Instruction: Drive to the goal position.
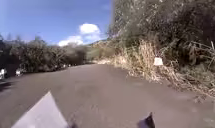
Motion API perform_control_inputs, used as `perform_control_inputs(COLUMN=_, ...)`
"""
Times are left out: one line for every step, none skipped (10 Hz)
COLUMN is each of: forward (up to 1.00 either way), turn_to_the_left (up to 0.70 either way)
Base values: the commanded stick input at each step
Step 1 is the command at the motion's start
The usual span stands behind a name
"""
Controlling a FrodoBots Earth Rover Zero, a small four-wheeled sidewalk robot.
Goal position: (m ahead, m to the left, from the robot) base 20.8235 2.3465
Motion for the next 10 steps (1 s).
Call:
perform_control_inputs(forward=0.50, turn_to_the_left=0.00)
perform_control_inputs(forward=0.50, turn_to_the_left=0.00)
perform_control_inputs(forward=0.50, turn_to_the_left=0.00)
perform_control_inputs(forward=0.50, turn_to_the_left=0.00)
perform_control_inputs(forward=0.50, turn_to_the_left=0.00)
perform_control_inputs(forward=0.50, turn_to_the_left=0.00)
perform_control_inputs(forward=0.50, turn_to_the_left=0.00)
perform_control_inputs(forward=0.50, turn_to_the_left=0.00)
perform_control_inputs(forward=0.50, turn_to_the_left=0.00)
perform_control_inputs(forward=0.50, turn_to_the_left=0.00)
